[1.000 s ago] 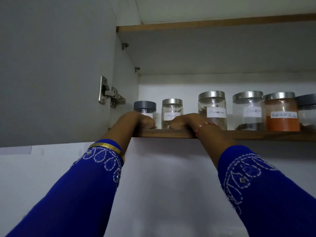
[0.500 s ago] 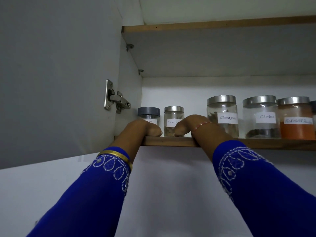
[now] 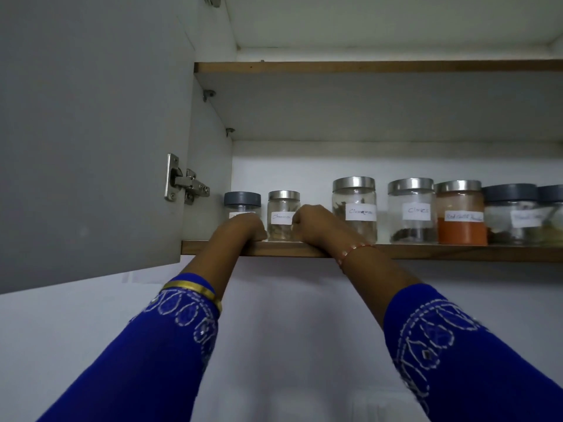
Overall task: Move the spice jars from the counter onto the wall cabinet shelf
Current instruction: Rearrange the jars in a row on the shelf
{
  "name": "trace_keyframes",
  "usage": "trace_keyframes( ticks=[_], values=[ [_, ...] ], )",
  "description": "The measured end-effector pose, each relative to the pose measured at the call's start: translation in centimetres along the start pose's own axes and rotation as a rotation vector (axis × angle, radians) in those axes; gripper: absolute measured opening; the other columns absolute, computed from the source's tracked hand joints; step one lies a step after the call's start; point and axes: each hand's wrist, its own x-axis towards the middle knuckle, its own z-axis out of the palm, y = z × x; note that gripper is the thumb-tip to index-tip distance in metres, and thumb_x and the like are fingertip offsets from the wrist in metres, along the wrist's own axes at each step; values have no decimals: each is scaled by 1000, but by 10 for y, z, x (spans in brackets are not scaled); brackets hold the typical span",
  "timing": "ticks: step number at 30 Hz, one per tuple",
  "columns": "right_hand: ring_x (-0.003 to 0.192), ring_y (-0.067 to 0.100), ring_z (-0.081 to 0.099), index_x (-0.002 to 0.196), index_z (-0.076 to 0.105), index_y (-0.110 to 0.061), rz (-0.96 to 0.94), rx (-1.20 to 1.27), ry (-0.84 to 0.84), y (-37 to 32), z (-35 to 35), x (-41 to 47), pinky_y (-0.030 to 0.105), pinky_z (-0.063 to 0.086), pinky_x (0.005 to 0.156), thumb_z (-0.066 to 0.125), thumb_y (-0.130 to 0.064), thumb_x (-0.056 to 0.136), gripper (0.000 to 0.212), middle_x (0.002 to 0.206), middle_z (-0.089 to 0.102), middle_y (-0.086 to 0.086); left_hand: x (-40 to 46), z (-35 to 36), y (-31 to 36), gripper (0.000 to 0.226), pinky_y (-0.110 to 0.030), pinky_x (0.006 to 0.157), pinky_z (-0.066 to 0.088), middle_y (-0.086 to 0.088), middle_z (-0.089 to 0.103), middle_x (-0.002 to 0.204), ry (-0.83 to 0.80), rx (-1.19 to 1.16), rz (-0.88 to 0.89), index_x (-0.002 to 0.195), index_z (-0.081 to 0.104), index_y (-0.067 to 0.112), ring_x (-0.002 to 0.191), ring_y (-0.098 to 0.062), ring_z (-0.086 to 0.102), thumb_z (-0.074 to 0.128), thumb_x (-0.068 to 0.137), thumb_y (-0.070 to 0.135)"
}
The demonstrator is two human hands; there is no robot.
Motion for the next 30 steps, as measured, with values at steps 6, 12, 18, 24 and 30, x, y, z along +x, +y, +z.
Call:
trace_keyframes(
  ticks=[6, 12, 18, 24, 30],
  values=[
    [97, 31, 58, 99, 63, 0, -1, -18, 376, 23, -1, -32, 33, 44, 73, 43, -15, 93, 26, 102, 64, 19, -37, 5, 47, 29, -30, 78, 38, -20, 64, 111, 91, -227, 269, 101, 65, 1, 92, -28, 57, 43, 96, 19],
    [107, 32, 50, 114, 58, 1, 115, -22, 663, 87, -19, -69, 32, 43, 84, 51, -5, 87, 28, 117, 52, 20, -49, 24, 105, 36, -31, 94, 44, -14, 60, 126, 227, -254, 467, 124, 59, 14, 114, -28, 55, 41, 94, 6],
    [109, 34, 52, 124, 48, 0, 395, 201, 634, 140, -44, -90, 28, 41, 84, 57, -5, 87, 38, 127, 44, 22, -48, 42, 136, 43, -32, 98, 44, -10, 60, 128, 349, -264, 592, 126, 56, 15, 119, -27, 55, 47, 88, -3],
    [118, 34, 53, 129, 42, 3, 517, 345, 356, 150, -59, -68, 36, 44, 93, 64, -16, 85, 52, 128, 56, 21, -48, 38, 154, 36, -35, 109, 30, -13, 42, 143, 185, -203, 575, 128, 54, 10, 135, -26, 36, 36, 98, 18],
    [116, 32, 54, 123, 48, 3, 477, 240, 165, 144, -53, -48, 33, 45, 90, 61, -16, 87, 42, 126, 56, 20, -40, 28, 154, 55, -35, 113, 20, -12, 24, 154, -59, -103, 438, 136, 45, 7, 142, -26, 22, 29, 98, 43]
  ],
)
